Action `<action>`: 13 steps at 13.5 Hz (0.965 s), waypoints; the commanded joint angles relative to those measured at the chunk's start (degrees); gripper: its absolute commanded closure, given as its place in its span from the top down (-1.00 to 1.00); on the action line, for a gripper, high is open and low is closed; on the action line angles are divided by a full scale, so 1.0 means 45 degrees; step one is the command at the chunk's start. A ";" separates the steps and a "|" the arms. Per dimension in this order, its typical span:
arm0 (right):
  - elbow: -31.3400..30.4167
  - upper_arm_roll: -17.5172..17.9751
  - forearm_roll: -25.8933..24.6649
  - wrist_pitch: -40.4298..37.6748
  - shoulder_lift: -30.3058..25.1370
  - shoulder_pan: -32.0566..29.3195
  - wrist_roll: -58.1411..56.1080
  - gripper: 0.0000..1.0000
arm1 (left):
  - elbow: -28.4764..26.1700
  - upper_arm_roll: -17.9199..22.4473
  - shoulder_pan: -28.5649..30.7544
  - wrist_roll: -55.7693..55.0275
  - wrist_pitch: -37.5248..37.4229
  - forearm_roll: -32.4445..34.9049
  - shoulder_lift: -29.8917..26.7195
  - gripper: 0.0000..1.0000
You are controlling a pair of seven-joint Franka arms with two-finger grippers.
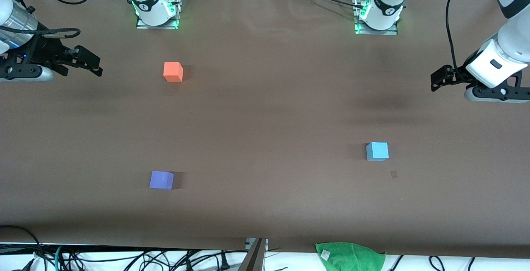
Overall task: Place blue block between orange and purple blocks
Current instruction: 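Move the left gripper toward the light-blue cube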
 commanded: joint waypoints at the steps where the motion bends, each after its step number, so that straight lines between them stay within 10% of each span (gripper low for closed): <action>1: 0.0055 -0.0027 -0.0014 -0.0044 -0.0103 -0.0045 -0.0060 0.99 | 0.0558 0.0037 0.0089 -0.0018 -0.0256 -0.0258 0.0507 1.00; 8: 0.0055 0.0012 -0.0483 -0.0025 -0.0103 -0.0045 -0.0529 0.99 | 0.4090 0.0095 0.0050 0.0353 -0.0236 -0.0062 0.3473 1.00; 13: 0.0055 -0.0008 -0.0444 -0.0044 -0.0103 -0.0045 -0.0529 0.99 | 0.4152 0.0057 -0.0184 0.0139 0.1672 -0.0199 0.5153 1.00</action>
